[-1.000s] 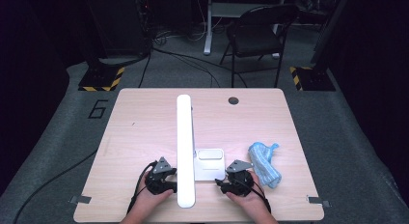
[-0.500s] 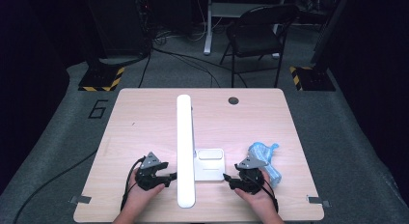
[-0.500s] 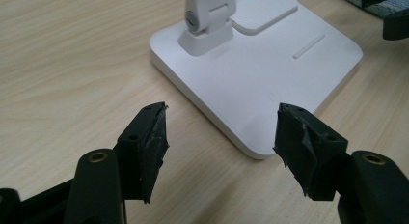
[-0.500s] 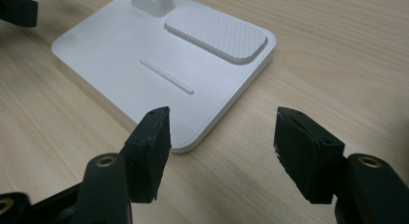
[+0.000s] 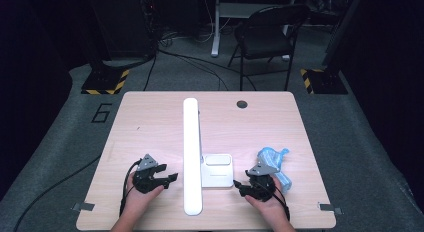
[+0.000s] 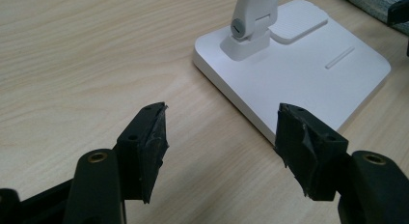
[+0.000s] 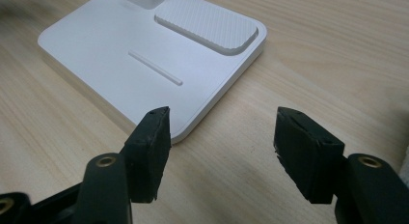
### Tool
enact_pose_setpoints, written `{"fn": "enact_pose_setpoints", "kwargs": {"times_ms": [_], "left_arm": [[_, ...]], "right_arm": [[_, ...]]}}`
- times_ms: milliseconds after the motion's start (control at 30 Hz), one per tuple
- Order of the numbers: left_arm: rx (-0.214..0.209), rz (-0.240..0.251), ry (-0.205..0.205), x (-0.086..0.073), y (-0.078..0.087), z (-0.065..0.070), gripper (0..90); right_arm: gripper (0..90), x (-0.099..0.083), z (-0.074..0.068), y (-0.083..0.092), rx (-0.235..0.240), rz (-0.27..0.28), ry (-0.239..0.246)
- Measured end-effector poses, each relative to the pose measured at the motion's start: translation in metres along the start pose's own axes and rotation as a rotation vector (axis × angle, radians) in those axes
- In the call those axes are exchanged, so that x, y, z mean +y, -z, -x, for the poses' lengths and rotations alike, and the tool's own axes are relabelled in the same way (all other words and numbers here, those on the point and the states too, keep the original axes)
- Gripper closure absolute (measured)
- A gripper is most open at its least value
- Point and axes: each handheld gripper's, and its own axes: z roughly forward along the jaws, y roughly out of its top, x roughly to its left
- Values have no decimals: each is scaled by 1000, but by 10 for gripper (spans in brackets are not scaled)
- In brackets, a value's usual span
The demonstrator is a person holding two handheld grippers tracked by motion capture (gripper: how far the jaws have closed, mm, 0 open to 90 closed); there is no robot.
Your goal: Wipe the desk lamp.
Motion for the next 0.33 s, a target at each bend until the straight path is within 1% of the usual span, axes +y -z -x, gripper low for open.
{"fn": "enact_pose_setpoints", "kwargs": {"times_ms": [33, 67, 100, 167, 200, 233, 267, 333], "left_arm": [[0, 1, 5, 0, 0, -1, 358], [0, 1, 10, 0, 0, -3, 357], [2, 10, 24, 0, 0, -3, 356], [-1, 8, 37, 0, 0, -5, 353], [2, 16, 45, 0, 0, -5, 351], [7, 21, 54, 0, -1, -5, 348], [8, 21, 56, 0, -1, -5, 344], [2, 4, 47, 0, -2, -7, 339]], "right_arm": [[378, 0, 0, 0, -3, 10, 11], [378, -1, 0, 0, -7, 14, 9], [378, -1, 1, 0, -10, 18, 17], [378, -2, 0, 0, -12, 20, 6], [376, -3, 1, 0, -9, 12, 15], [374, -3, 1, -1, -8, 11, 5], [372, -4, 1, -1, -9, 12, 12], [364, -5, 0, -2, -8, 19, 2]]}}
